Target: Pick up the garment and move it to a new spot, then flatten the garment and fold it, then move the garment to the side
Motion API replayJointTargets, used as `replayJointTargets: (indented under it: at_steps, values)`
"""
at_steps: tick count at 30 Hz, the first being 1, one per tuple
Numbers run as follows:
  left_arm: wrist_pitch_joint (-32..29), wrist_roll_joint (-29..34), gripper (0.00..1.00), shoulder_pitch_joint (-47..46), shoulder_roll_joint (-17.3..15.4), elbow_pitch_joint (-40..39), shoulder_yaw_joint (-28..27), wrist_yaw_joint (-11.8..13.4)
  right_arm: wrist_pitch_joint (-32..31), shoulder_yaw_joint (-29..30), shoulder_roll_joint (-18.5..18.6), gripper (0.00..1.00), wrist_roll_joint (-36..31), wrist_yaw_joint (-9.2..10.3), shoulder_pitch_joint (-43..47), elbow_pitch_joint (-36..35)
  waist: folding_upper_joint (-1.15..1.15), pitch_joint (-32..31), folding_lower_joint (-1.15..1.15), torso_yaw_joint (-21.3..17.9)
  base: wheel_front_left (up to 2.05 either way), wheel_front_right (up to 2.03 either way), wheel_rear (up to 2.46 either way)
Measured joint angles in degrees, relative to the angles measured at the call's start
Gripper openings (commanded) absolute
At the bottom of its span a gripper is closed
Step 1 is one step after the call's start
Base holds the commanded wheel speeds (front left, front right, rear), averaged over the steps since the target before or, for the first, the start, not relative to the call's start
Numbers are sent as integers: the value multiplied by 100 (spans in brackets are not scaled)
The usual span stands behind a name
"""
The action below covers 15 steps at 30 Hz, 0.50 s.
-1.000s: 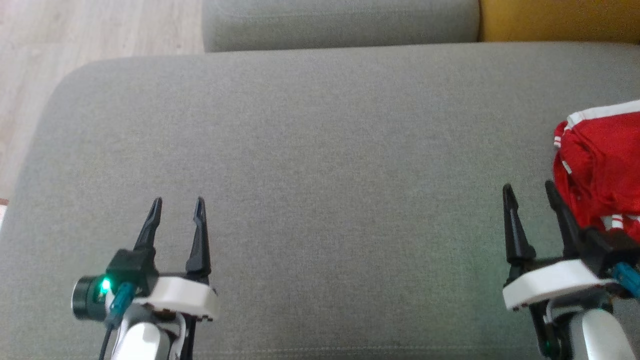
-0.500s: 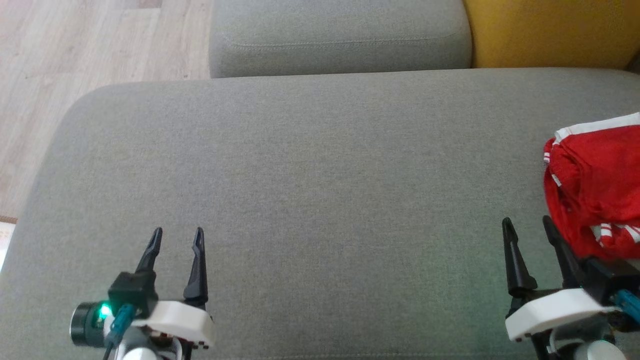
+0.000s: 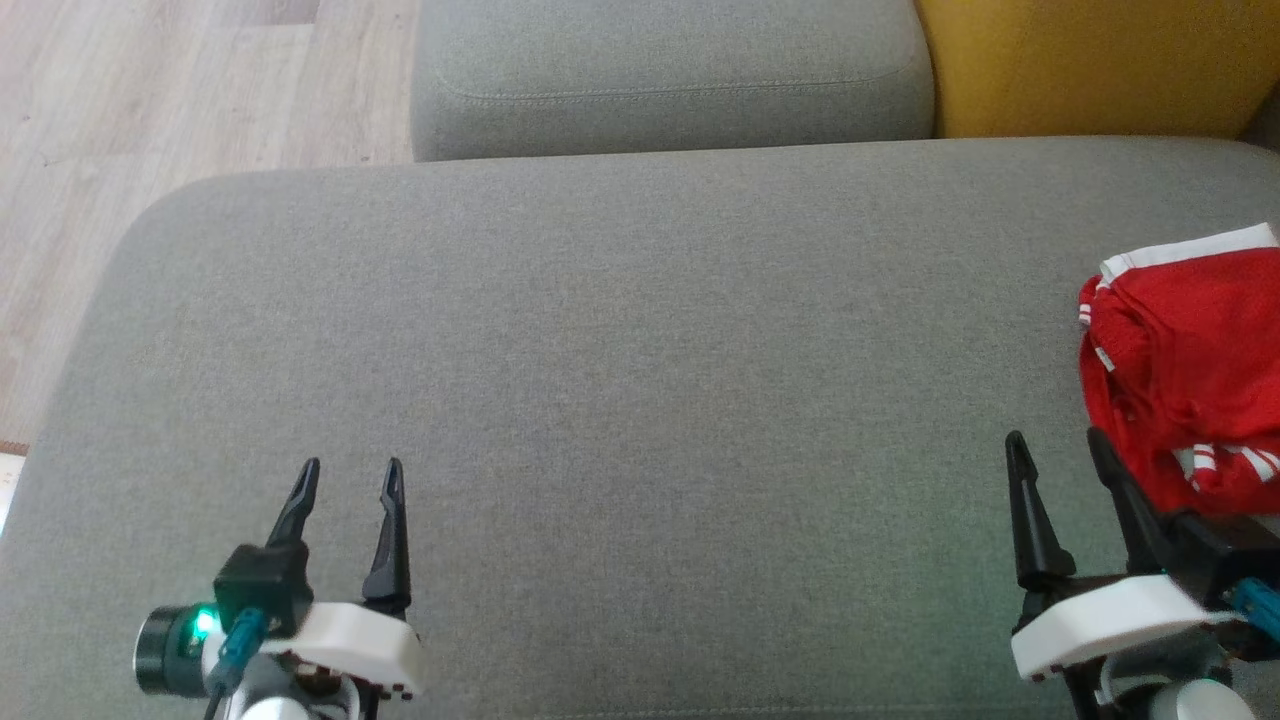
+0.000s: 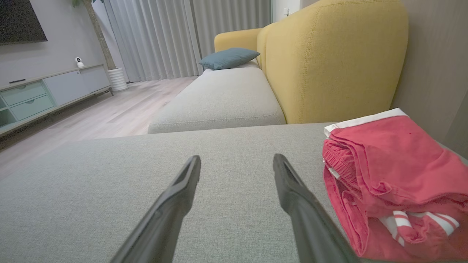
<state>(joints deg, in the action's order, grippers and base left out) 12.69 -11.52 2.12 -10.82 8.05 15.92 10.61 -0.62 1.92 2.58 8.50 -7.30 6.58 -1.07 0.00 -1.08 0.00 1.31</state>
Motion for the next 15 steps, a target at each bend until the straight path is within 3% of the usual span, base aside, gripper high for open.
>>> replayJointTargets:
  at_steps: [13, 14, 15]
  values:
    - [-10, -2, 100, -1, -12, -8, 41, 55, 1, -1, 0, 100, 18, 0, 0, -27, 0, 9, 0, -2, 0, 0, 0]
    - [-19, -18, 0, 1, 1, 22, 40, 53, 4, 0, -1, 0, 33, 0, -1, 5, 0, 9, 0, -1, 0, 0, 0]
    - [-24, -18, 0, 14, 29, 120, 43, 53, 3, -3, -2, 0, 33, 0, 5, 101, 0, 9, 0, -1, 0, 0, 0]
